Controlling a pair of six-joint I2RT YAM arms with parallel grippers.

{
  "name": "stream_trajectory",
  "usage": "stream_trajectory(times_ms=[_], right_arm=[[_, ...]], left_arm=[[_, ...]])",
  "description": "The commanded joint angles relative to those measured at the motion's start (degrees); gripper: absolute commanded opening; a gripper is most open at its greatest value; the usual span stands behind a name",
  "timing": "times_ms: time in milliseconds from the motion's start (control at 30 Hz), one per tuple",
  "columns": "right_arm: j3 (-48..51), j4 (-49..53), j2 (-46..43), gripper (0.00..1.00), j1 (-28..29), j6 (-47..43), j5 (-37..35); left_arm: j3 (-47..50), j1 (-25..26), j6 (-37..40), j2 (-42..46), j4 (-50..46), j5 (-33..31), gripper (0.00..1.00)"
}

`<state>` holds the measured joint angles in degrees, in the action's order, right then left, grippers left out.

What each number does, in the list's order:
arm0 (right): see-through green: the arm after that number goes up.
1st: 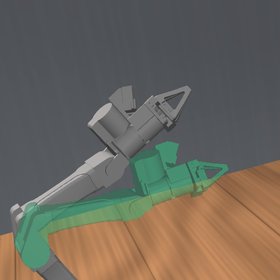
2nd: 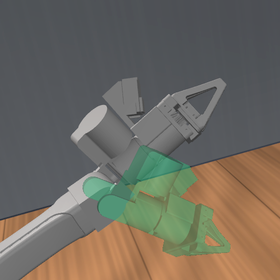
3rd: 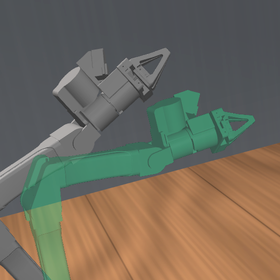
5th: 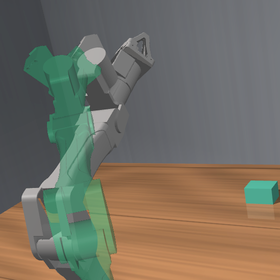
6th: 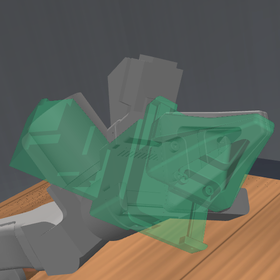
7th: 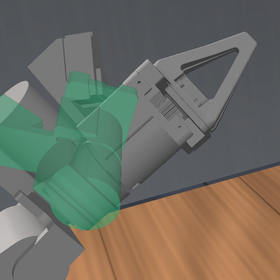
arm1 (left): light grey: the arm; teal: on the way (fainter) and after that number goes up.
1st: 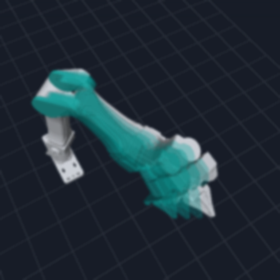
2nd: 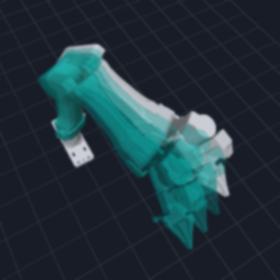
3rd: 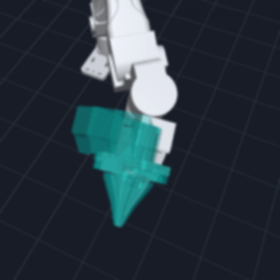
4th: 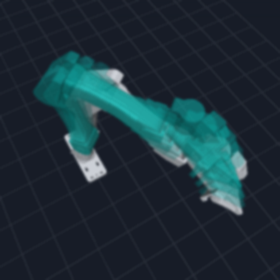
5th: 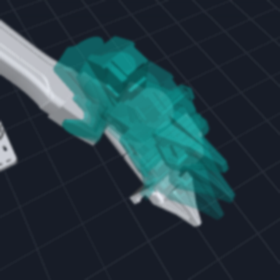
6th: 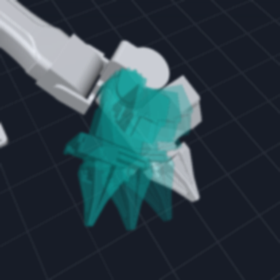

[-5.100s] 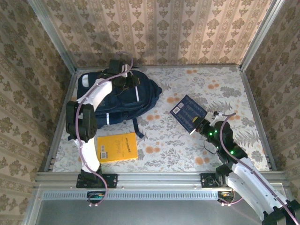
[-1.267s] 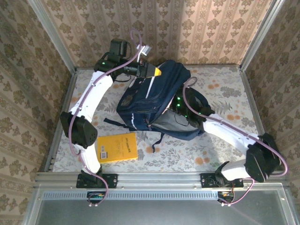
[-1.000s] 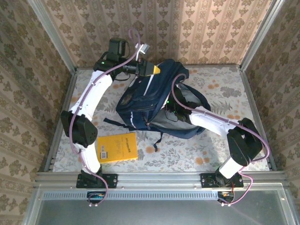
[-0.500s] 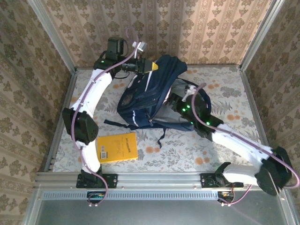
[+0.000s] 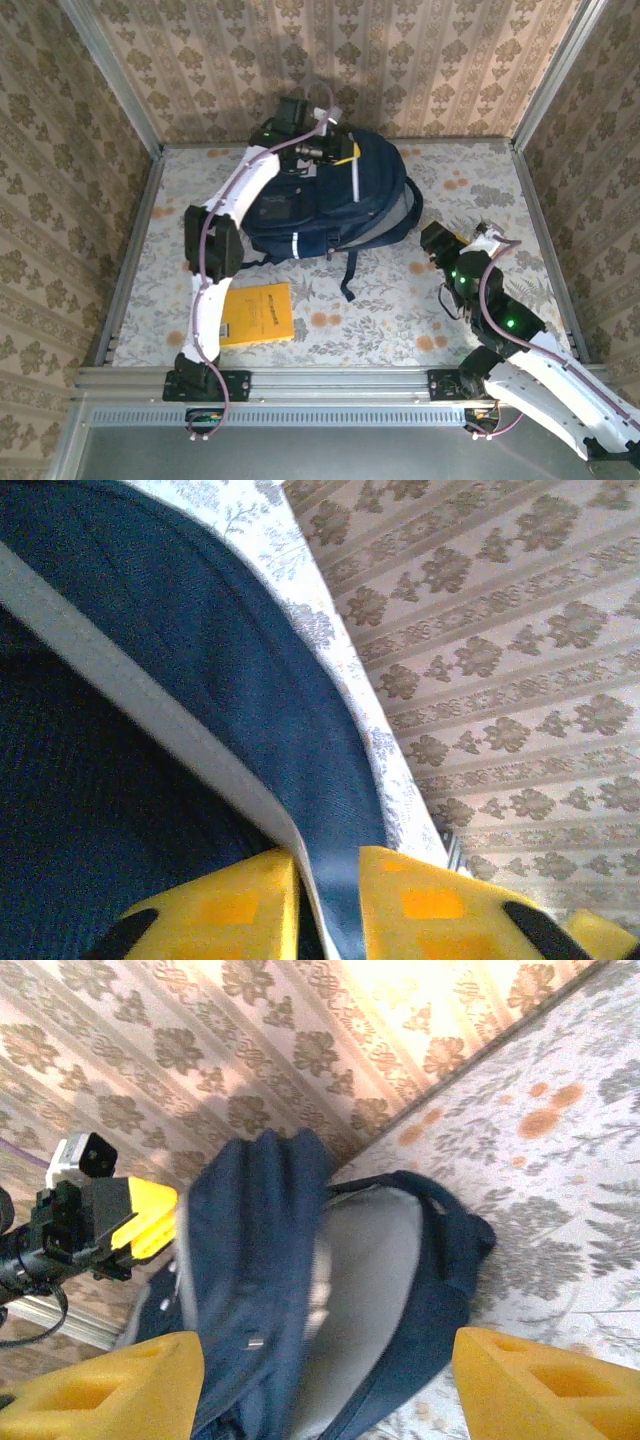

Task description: Pack the student bag

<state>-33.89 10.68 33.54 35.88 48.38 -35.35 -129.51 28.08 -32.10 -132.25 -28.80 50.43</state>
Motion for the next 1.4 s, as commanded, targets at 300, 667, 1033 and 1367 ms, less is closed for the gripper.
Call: stream_trajectory(times_ms=[300,667,1033,1367], right_arm=[[-1.8,-7.2,10.4,0.66,0.0,-17.3,26.7],[-19.9,-9.0,43.8,0.67,9.5,-26.2,50.3],[-46.9,2.0,75.1,0.61,15.7,-29.2,56.3],[-64.7,14.3,91.3,0.50,18.3,-32.7,58.3]], left_arm=[[21.8,1.6,4.4,25.0,-3.0,-23.6,0.48],[77.5,-10.4,-23.4,71.2,-4.8,-38.1,0.76],[90.8,-14.1,-34.6,87.6,-38.1,-44.7,0.89],[102.4,-13.1,-42.1,95.2,-37.2,-41.4,0.87]])
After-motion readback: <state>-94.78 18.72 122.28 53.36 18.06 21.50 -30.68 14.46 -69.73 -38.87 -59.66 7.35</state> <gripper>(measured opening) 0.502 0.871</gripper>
